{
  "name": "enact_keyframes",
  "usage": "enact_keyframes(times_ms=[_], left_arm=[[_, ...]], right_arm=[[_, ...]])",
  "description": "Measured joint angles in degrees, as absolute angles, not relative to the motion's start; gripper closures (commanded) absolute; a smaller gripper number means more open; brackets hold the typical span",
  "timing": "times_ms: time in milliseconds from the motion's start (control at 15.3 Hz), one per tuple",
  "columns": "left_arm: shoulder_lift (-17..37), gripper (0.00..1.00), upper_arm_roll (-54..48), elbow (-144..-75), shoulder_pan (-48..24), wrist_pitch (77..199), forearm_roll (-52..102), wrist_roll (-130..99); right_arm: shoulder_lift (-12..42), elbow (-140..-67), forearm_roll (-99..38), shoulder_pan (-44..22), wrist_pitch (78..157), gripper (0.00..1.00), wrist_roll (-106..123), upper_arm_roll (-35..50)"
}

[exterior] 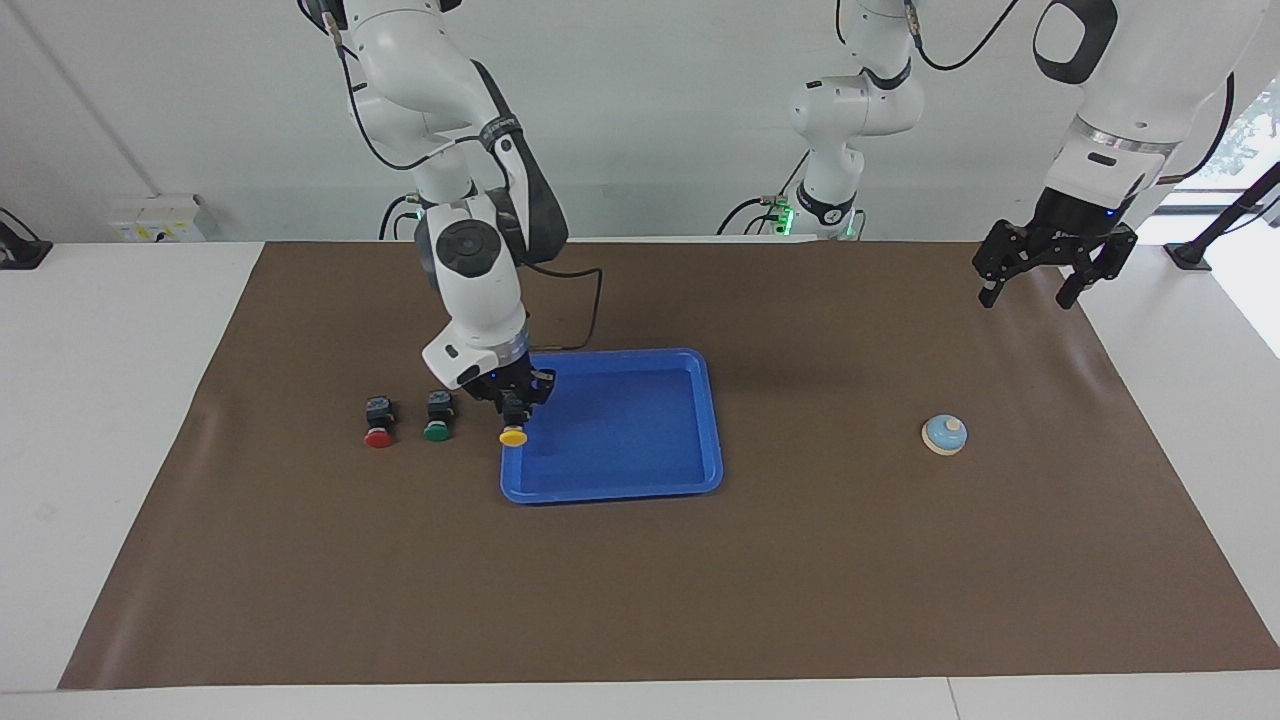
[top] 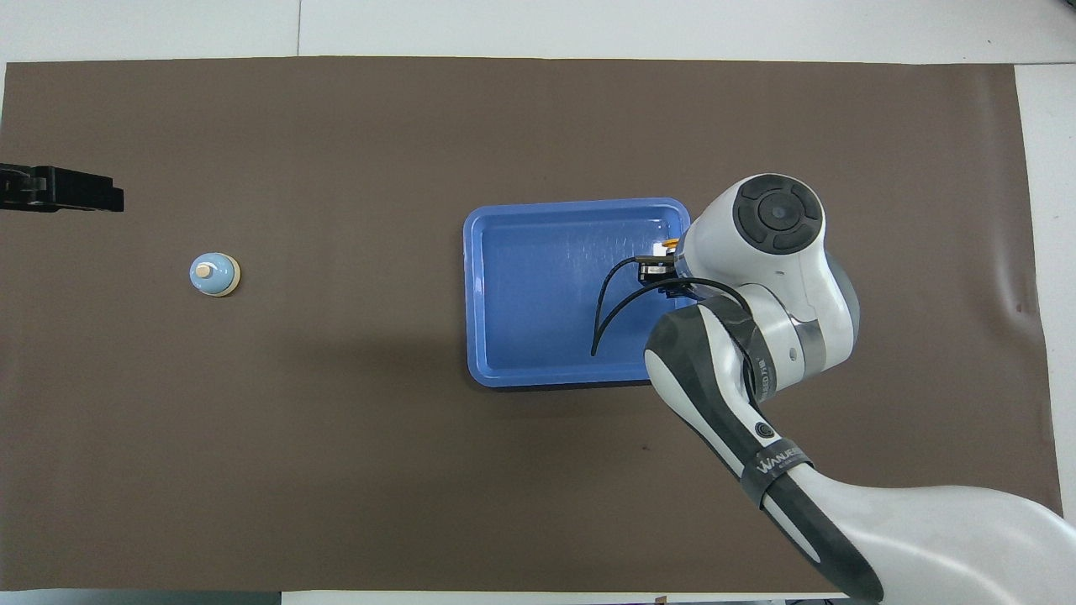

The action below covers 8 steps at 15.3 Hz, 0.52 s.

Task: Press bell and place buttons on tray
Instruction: 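Lower the yellow button into the tray and open the right gripper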

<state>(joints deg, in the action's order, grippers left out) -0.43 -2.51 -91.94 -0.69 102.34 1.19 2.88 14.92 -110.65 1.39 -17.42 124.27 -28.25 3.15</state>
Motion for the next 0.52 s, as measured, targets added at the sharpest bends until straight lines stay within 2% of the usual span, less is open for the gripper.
enact_keyframes(times_ms=[196,327,457,523], left_arm=[[-0.4,0.00,-2.5,-91.9,-0.7,102.3,1.2,2.9],[-0.8,0.00,-2.5,-93.0,-0.8,90.3,1.2,2.9],[-0.9,0.00,-2.5,-94.1,-1.0,86.9,1.2,2.9],[-0.9,0.00,-2.5,-94.3,-1.1,86.7,1.2,2.9]], right_arm=[[16.9,-110.7,1.4,-17.7,124.9,1.00,-30.6,3.1],[18.1,-111.0,1.4,-17.8,126.3,1.00,-31.2,3.1],[18.8,-111.9,1.2,-18.5,128.3,1.00,-31.6,3.1],[18.9,-112.4,0.8,-19.0,129.1,0.85,-31.9,3.1]])
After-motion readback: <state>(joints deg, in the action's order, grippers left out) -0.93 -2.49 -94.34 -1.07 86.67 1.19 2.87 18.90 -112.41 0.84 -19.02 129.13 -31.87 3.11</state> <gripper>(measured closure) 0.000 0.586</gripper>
